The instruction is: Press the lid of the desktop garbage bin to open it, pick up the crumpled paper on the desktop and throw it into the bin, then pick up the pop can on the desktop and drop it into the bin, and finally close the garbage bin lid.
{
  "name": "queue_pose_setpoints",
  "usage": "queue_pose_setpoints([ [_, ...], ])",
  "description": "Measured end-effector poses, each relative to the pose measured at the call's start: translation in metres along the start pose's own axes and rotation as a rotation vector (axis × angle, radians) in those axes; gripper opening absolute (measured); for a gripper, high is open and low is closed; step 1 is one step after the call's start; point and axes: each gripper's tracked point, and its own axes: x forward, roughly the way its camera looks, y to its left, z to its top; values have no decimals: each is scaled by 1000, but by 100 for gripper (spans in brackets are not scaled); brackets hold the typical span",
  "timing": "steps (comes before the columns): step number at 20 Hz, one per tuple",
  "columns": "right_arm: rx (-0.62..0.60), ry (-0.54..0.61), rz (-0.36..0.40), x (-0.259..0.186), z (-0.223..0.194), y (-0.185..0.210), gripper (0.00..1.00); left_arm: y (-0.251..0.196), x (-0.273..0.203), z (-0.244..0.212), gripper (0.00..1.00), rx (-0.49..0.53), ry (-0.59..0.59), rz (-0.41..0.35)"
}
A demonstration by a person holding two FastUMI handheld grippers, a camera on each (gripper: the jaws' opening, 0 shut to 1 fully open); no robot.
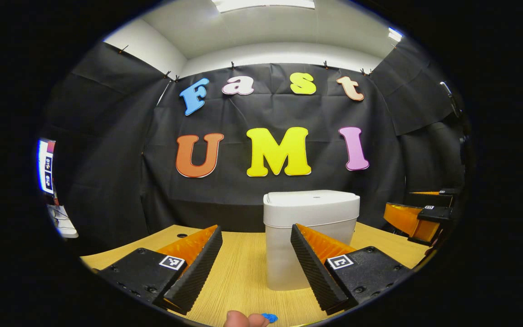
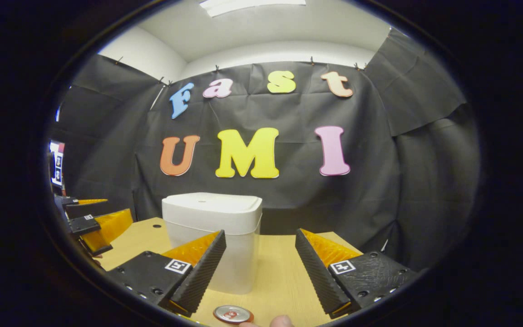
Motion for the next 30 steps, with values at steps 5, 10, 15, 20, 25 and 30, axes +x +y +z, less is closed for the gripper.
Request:
queue_pose_setpoints([
  [5, -16, 0, 81, 26, 34, 17, 92, 2, -3, -3, 98, 16, -2, -17],
  [10, -3, 45, 148, 64, 44, 37, 93, 11, -8, -6, 98, 12, 3, -11],
  [15, -28, 92, 215, 87, 45, 64, 61, 25, -8, -14, 98, 2, 16, 17],
  [20, -28, 131, 260, 93, 43, 84, 28, 35, -9, -17, 98, -11, 22, 33],
  [25, 13, 182, 287, 113, 30, 97, 2, 40, -9, -19, 98, -17, 29, 39],
  [30, 21, 283, 323, 117, 10, 105, 2, 43, -7, -27, 98, -30, 47, 47],
])
